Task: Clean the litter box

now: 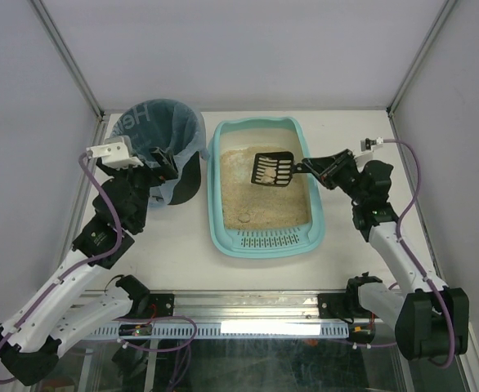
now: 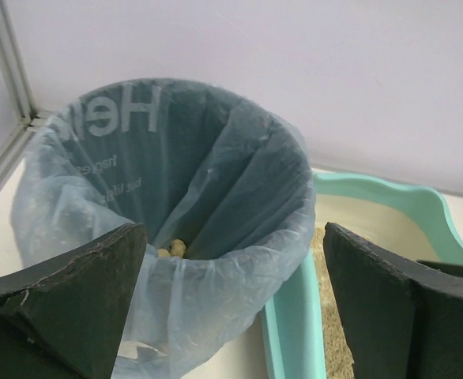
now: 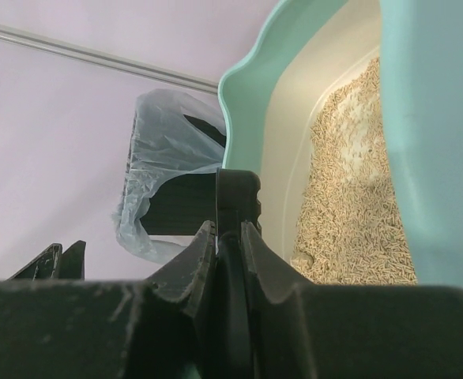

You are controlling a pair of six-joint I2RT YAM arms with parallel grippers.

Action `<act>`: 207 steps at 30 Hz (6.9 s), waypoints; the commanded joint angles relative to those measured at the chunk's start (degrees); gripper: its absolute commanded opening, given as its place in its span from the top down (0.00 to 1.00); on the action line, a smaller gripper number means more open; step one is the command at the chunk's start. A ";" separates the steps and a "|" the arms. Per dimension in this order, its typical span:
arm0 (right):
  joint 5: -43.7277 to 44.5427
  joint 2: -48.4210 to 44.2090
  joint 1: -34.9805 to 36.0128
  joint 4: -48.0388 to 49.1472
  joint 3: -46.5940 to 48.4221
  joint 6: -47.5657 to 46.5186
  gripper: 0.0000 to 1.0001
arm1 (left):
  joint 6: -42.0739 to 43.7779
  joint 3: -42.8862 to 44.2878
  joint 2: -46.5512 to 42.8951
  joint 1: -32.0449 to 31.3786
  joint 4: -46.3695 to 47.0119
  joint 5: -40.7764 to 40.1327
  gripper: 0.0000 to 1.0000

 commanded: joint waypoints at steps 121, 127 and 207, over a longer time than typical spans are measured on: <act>49.13 0.55 37.32 -11.62 24.47 -47.62 1.00 | -5.13 -0.12 -3.74 6.87 0.41 -9.11 0.01; 50.39 -2.98 37.30 -20.64 17.71 -32.77 1.00 | -5.02 0.10 -2.93 6.87 0.06 -8.99 0.01; 59.34 -42.40 37.30 -54.45 9.63 -38.14 0.00 | -13.88 -4.04 -16.57 6.87 -23.23 21.32 0.01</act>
